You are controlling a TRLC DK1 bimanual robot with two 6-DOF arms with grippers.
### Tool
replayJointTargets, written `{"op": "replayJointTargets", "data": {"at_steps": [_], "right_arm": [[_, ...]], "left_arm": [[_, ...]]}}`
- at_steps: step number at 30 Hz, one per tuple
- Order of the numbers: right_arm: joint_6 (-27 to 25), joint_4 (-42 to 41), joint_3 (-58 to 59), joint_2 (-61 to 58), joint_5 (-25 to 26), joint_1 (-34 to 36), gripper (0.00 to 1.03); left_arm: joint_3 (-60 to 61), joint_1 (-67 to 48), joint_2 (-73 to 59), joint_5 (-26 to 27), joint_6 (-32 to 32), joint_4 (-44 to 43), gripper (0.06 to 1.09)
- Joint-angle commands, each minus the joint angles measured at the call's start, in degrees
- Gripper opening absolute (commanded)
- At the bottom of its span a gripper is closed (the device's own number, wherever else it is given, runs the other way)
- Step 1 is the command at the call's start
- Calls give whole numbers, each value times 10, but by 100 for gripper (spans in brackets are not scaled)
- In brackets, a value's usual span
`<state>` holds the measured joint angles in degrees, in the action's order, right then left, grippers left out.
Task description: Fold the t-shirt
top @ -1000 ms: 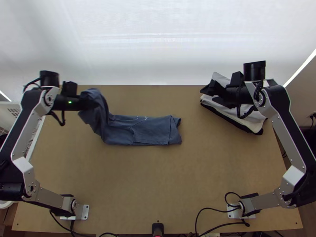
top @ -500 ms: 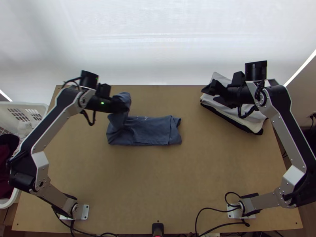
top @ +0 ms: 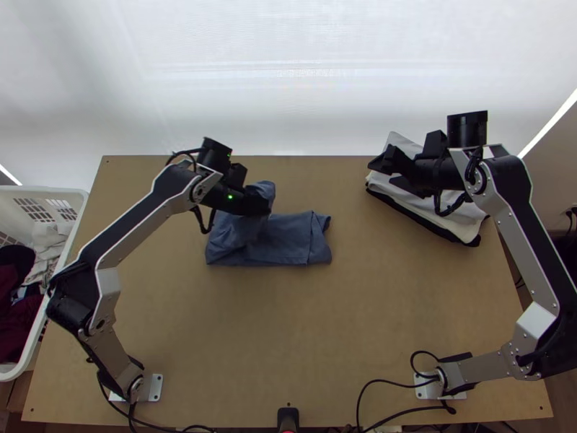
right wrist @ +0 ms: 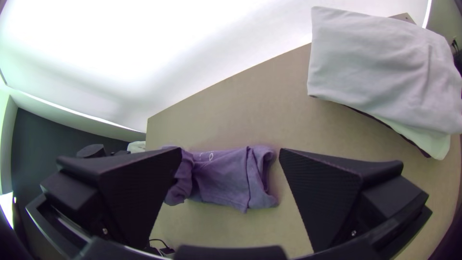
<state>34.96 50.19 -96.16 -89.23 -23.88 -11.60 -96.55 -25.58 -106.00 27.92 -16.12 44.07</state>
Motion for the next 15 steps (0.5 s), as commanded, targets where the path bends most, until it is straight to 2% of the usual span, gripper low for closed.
{"op": "replayJointTargets", "data": {"at_steps": [1, 15], "right_arm": [[12, -4, 5, 5, -5, 1, 95], [12, -4, 13, 3, -5, -6, 95]], "left_arm": [[-20, -13, -29, -7, -12, -7, 10], [-87, -63, -110, -28, -22, -7, 10]]}}
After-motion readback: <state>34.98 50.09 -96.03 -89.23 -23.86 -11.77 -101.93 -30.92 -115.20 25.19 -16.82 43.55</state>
